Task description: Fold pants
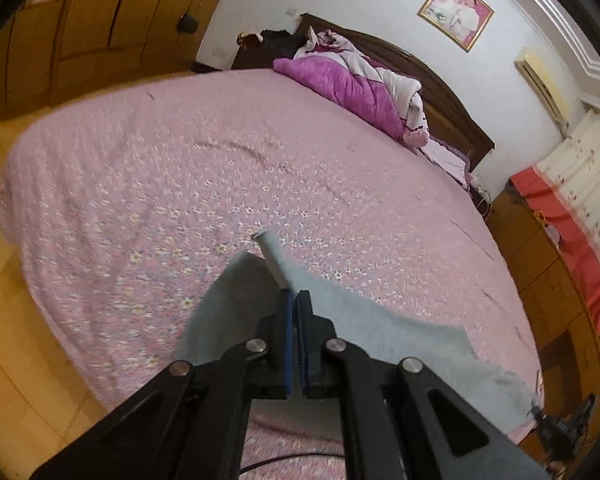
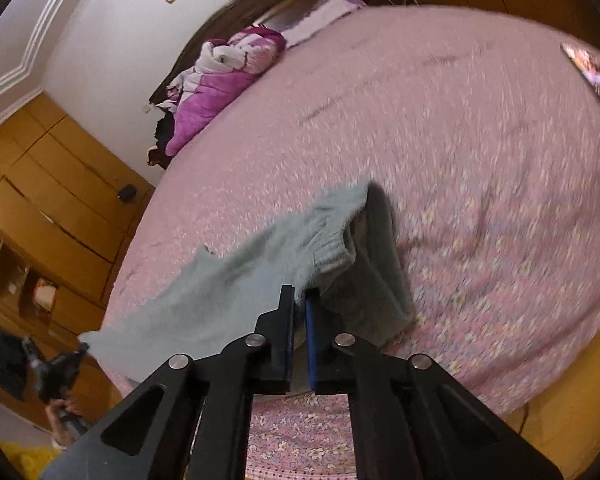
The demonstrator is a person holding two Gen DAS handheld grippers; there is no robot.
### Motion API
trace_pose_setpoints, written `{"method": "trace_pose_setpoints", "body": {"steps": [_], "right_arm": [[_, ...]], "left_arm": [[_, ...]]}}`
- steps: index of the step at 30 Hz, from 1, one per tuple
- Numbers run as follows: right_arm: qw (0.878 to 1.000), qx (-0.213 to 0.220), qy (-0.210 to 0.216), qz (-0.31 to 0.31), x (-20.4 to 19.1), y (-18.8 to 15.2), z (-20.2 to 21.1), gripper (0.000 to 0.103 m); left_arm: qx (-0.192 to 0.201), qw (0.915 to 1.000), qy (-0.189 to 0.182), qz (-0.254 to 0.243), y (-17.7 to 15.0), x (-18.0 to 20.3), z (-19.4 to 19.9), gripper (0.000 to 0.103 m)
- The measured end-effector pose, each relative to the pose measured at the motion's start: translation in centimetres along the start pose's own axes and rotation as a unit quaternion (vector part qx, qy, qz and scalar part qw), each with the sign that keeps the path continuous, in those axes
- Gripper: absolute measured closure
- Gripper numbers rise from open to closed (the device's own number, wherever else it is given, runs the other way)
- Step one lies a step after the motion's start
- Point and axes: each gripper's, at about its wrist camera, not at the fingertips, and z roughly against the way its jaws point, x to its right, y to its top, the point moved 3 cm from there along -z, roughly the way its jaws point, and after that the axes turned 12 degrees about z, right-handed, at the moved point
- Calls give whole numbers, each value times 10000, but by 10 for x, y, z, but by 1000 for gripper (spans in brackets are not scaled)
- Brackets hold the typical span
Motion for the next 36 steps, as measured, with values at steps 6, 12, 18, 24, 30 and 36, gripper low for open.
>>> {"method": "trace_pose_setpoints", "body": {"steps": [6,12,18,24,30,36], "right_arm": [[9999,-104,-89,23,8,-8,6,103],[9973,-576,-451,-18,24,-31,-16,103],[9932,-910,-698,186,25,-40,-24,99],[9828,-1128,-1179,866,-2,-23,-17,90],[9643,-629,-2015,1596,-36,7,-1,77],[9702,-712,-1619,1655,-50,11,-28,76]], "left_arm": [[-322,9988,372,62,-25,-29,-6,101],[-948,9911,900,236,-57,-71,-60,100],[-1009,9873,1224,27,-63,-77,-69,95],[-566,9857,1563,-268,-48,-75,-41,95],[-480,9898,1212,-571,-23,-51,-48,86],[-534,9884,822,-1162,-1,-16,-88,77]]}}
